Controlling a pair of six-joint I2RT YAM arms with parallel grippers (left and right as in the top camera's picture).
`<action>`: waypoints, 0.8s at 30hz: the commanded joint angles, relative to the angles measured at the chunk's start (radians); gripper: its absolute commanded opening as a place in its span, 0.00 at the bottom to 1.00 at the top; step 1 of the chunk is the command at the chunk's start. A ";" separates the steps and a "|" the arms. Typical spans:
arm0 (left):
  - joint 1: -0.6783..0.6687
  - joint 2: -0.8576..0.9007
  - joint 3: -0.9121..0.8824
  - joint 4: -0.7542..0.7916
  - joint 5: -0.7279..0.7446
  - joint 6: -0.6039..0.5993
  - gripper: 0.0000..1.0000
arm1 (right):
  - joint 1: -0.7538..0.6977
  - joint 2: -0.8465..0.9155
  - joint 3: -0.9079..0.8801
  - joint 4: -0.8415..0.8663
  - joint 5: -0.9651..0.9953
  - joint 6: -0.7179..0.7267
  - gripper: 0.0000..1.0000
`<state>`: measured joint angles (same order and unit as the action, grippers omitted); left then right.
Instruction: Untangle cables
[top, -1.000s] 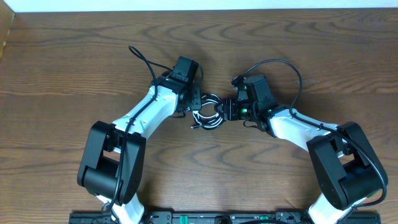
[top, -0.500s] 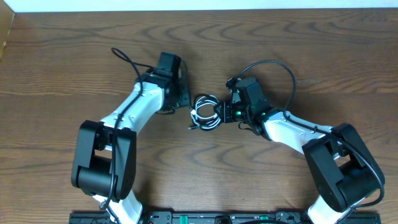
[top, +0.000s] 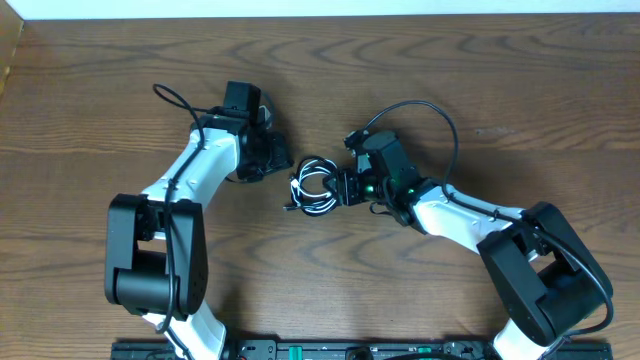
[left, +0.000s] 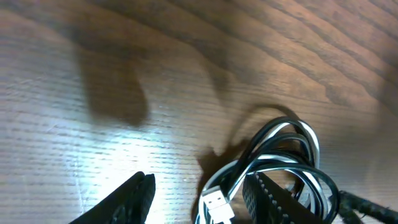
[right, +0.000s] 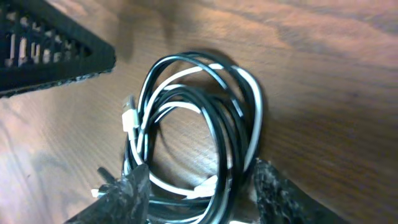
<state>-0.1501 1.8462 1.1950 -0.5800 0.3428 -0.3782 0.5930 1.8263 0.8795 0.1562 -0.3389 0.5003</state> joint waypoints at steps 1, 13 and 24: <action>0.001 0.017 -0.013 -0.016 0.019 -0.060 0.51 | -0.006 0.009 -0.006 0.014 0.066 0.000 0.58; -0.052 0.017 -0.018 -0.074 0.056 -0.038 0.50 | 0.000 0.009 -0.006 0.016 0.079 0.000 0.54; -0.055 0.017 -0.055 -0.043 0.049 -0.039 0.50 | 0.011 0.010 -0.006 0.008 0.081 0.000 0.24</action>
<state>-0.2050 1.8462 1.1679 -0.6304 0.3912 -0.4221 0.5945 1.8263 0.8795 0.1677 -0.2661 0.5041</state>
